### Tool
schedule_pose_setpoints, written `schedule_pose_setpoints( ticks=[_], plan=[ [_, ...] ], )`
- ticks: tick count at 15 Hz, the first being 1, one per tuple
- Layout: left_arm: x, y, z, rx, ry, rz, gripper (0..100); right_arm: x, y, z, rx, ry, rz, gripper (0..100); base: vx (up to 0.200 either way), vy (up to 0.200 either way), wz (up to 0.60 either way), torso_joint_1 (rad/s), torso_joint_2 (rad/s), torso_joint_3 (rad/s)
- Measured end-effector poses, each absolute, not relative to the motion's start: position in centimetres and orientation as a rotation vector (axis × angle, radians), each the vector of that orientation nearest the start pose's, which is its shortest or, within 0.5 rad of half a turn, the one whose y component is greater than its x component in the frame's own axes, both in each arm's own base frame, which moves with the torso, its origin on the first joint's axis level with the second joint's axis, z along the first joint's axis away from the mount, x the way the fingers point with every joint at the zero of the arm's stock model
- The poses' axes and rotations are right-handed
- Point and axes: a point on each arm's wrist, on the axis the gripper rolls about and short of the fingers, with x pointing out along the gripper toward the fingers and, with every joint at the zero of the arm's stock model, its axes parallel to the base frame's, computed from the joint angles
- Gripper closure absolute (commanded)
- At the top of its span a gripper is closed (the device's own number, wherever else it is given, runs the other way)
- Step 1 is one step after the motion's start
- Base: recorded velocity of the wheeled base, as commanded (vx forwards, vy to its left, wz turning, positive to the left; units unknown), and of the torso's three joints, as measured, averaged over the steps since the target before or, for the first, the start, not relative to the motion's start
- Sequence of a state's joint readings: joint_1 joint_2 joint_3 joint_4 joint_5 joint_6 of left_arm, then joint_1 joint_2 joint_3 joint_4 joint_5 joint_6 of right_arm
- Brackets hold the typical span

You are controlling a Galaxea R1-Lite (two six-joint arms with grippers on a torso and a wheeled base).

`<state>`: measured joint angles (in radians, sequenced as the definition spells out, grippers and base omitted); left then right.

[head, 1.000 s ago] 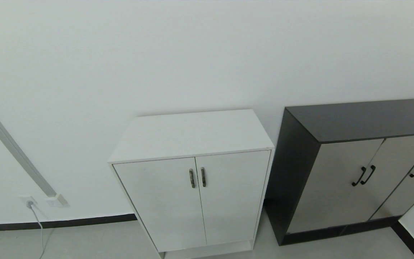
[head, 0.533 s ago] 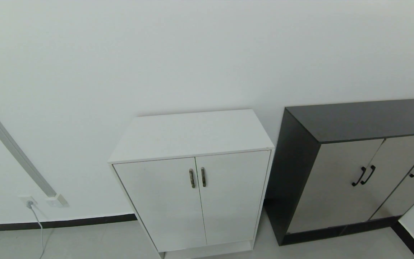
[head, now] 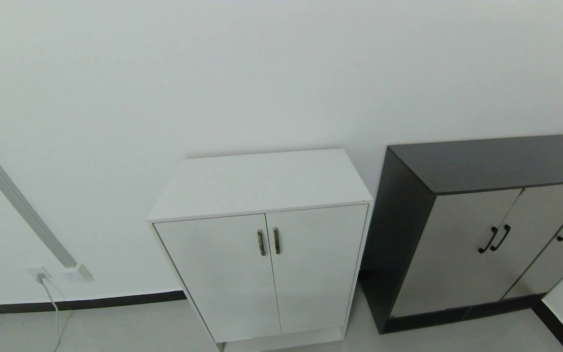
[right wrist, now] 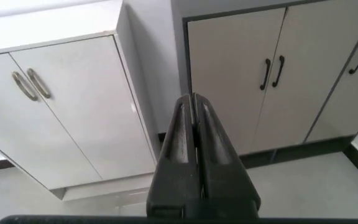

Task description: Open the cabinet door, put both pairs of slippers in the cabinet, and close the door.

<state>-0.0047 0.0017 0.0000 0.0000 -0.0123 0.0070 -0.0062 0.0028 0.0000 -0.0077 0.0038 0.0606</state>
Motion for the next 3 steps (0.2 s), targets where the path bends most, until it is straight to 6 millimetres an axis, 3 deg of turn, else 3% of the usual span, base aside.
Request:
schedule_pose_setpoints(
  ticks=[3],
  plan=[
    [-2.27,-0.02,7.55,0.007,0.002,-0.017,100,-2.29,0.03,7.62,0.060,-0.009,0.002,100,0.000,0.000,0.00,0.000,0.00,0.000]
  ],
)
